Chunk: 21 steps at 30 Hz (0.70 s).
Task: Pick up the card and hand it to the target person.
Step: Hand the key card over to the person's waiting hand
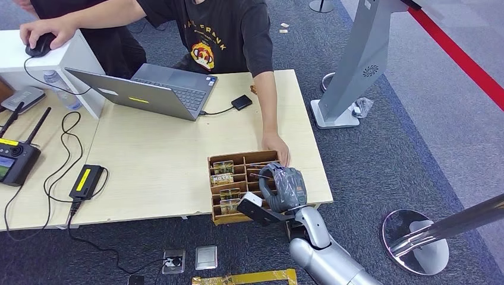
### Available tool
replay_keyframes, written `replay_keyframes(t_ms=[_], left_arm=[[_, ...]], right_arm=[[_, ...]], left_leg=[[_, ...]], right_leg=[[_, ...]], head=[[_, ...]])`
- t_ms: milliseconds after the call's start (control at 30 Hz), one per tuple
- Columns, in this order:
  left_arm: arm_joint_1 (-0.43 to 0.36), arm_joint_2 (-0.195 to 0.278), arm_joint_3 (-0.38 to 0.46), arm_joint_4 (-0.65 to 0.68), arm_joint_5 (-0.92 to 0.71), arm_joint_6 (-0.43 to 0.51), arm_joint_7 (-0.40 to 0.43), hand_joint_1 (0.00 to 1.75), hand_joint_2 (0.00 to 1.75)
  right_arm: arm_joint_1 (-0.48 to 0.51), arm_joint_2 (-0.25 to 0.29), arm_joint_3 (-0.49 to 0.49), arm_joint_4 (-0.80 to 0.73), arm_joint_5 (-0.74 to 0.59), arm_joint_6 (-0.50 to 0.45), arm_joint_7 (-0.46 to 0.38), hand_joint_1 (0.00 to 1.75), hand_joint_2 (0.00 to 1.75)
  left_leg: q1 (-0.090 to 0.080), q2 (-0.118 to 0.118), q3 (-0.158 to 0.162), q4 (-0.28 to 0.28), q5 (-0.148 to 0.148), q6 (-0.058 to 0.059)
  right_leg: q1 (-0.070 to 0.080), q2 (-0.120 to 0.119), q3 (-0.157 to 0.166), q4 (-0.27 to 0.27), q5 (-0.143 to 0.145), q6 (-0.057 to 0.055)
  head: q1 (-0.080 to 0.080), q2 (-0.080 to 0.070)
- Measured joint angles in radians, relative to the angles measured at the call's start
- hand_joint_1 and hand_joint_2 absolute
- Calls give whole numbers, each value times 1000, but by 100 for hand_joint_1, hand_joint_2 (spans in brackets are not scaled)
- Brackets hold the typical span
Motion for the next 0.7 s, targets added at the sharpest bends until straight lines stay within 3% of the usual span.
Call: replay_keyframes(t_ms=[200,433,600,700], left_arm=[[0,0,-1,0,7,3,2,0,0],[1,0,-6,0,17,7,5,0,0],[0,0,-15,0,17,8,6,0,0],[-1,0,-24,0,7,8,7,0,0]], right_arm=[[9,0,-14,-18,50,-39,27,175,175],[46,-12,-75,-195,189,-65,71,170,175],[55,-14,-129,-316,229,-68,64,164,175],[46,-11,-149,-348,199,-68,42,172,175]], left_leg=[[0,0,0,0,0,0],[0,0,-1,0,0,0],[0,0,0,0,0,0],[0,0,0,0,0,0]], right_leg=[[0,0,0,0,0,0],[0,0,-1,0,0,0],[0,0,0,0,0,0],[0,0,0,0,0,0]], head=[[1,0],[0,0],[0,0],[0,0]])
